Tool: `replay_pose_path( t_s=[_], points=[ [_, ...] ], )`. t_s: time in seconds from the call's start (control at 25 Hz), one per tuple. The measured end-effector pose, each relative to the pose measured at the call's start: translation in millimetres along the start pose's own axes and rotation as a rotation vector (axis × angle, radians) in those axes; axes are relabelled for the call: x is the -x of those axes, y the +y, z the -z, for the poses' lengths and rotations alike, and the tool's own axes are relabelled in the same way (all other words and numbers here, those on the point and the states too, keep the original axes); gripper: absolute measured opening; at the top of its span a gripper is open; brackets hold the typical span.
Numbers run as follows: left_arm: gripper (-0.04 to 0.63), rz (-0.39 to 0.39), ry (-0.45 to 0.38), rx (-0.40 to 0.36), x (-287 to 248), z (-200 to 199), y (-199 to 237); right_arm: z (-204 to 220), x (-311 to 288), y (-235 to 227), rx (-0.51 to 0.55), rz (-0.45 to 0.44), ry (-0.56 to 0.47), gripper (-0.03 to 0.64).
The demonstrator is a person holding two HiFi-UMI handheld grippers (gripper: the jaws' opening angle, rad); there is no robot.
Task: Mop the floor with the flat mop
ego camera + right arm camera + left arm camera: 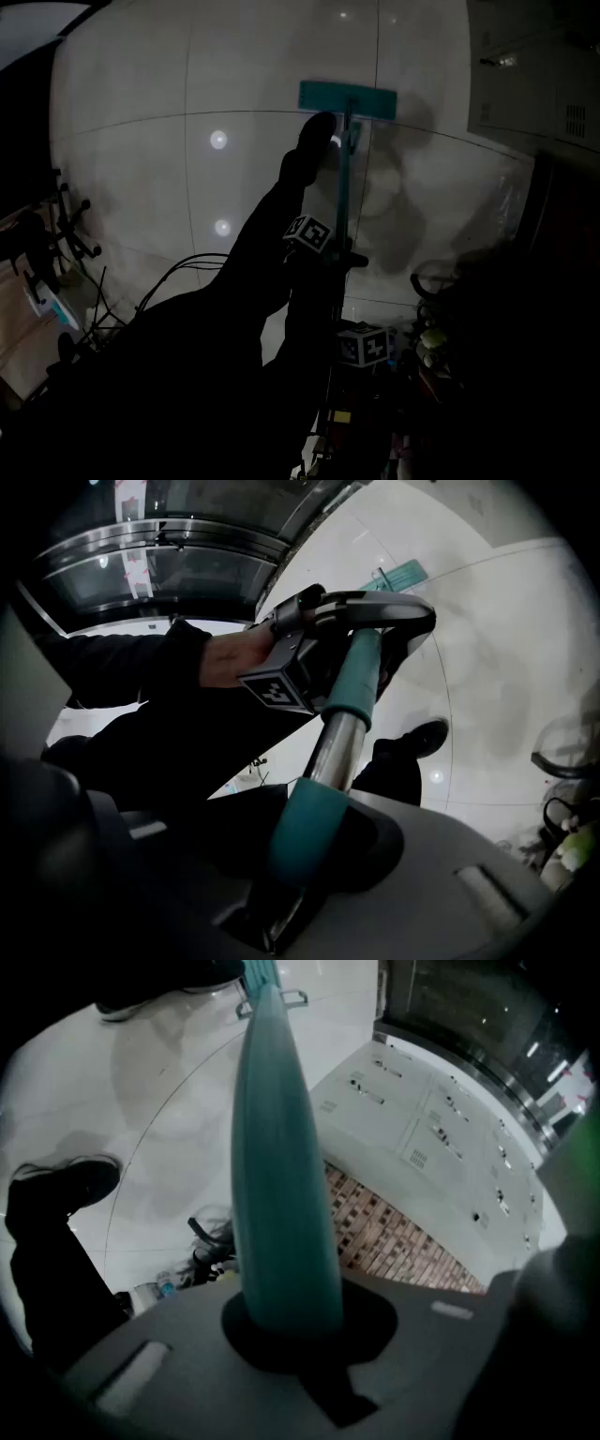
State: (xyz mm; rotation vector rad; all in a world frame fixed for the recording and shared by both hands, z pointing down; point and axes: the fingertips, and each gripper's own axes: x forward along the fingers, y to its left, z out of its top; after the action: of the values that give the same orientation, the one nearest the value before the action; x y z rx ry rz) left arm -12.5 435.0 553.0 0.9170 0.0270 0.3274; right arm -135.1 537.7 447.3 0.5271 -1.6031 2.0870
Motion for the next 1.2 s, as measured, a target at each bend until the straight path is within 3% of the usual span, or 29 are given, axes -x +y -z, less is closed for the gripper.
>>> replay_pose_path(
  t_s=[0.32, 0.84, 1.2],
  points=[
    [0.017, 0.008, 0.012, -0.018, 22, -74, -53, -92, 12, 19, -0.019, 0.002, -0.026, 0.115],
    [0.018, 0.03, 0.031, -0.054, 61, -262, -179, -310, 45, 35, -0.019, 0.022, -0.057, 0.115],
    [0.02, 0.032, 0.021, -0.106, 77, -372, -246, -437, 61, 34, 0.002, 0.065, -0.097, 0.114]
  ],
)
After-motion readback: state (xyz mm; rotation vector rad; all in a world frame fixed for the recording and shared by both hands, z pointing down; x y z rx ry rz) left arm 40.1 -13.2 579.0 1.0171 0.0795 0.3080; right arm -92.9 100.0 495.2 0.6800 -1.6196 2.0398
